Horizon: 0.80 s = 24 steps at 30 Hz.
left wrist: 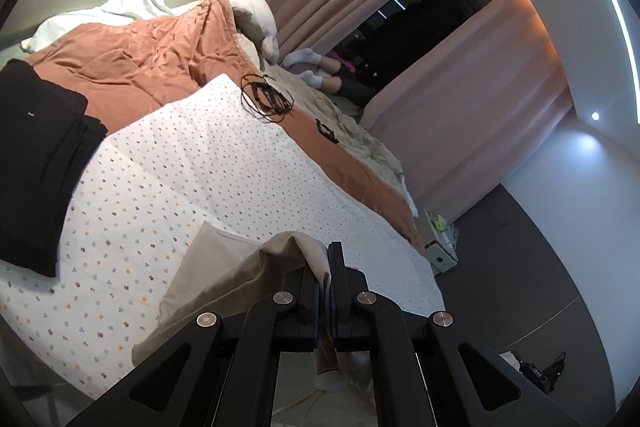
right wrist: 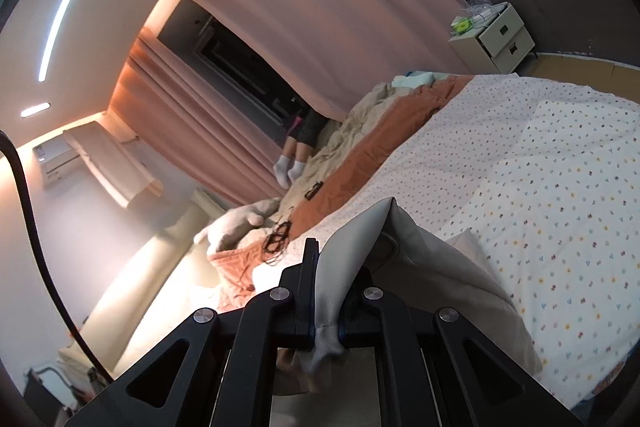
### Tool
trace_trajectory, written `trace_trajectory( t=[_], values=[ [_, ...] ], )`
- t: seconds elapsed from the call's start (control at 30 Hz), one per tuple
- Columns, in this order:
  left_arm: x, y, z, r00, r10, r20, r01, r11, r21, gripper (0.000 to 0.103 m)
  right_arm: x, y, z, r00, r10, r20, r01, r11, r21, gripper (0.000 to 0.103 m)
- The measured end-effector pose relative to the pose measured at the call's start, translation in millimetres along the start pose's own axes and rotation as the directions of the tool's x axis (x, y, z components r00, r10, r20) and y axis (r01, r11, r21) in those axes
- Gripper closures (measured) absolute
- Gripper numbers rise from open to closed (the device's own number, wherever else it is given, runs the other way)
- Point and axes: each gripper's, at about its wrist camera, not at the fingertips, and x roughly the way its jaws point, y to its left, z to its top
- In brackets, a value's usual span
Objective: Fold large clothes
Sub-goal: 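Lift the hem with both grippers and fold it over toward the collar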
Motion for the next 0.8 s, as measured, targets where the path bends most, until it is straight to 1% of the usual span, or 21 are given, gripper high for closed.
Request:
trace_trajectory(
  t=[0.27, 0.47, 0.57, 0.63, 0.67, 0.7, 0.73, 0.77, 0.8],
  values=[
    [87, 26, 14, 0.994, 0.080, -0.073, -0.082, 0.996, -0.020, 0.100, 85, -28, 4, 0.994, -0.089, -0.063, 0.090, 0.996, 0.007, 0.096],
    [149, 45, 18, 0.982, 0.133, -0.131, -0.134, 0.991, 0.004, 0.100, 140, -58, 3, 0.982, -0.152, -0.113, 0.154, 0.988, 0.009, 0.096],
    [178, 57, 15, 0.970, 0.180, -0.163, -0.179, 0.984, 0.019, 0.099, 168, -72, 0, 0.971, -0.192, -0.144, 0.195, 0.981, 0.009, 0.096],
    [198, 69, 12, 0.956, 0.215, -0.197, -0.215, 0.976, 0.024, 0.099, 185, -79, -4, 0.962, -0.222, -0.162, 0.225, 0.974, 0.003, 0.095],
    [206, 74, 10, 0.949, 0.229, -0.216, -0.230, 0.973, 0.023, 0.099, 194, -83, -7, 0.953, -0.247, -0.176, 0.251, 0.968, -0.004, 0.095],
    [213, 78, 8, 0.941, 0.242, -0.236, -0.244, 0.970, 0.021, 0.098, 201, -86, -9, 0.945, -0.269, -0.186, 0.272, 0.962, -0.008, 0.088],
    [220, 83, 6, 0.933, 0.252, -0.257, -0.256, 0.966, 0.020, 0.095, 208, -90, -12, 0.935, -0.292, -0.203, 0.296, 0.955, -0.011, 0.076],
    [225, 88, 4, 0.926, 0.262, -0.272, -0.267, 0.963, 0.020, 0.088, 214, -94, -15, 0.926, -0.310, -0.217, 0.315, 0.949, -0.014, 0.066],
    [228, 92, 2, 0.922, 0.265, -0.283, -0.271, 0.962, 0.019, 0.085, 219, -97, -17, 0.919, -0.327, -0.221, 0.332, 0.943, -0.015, 0.038]
  ],
)
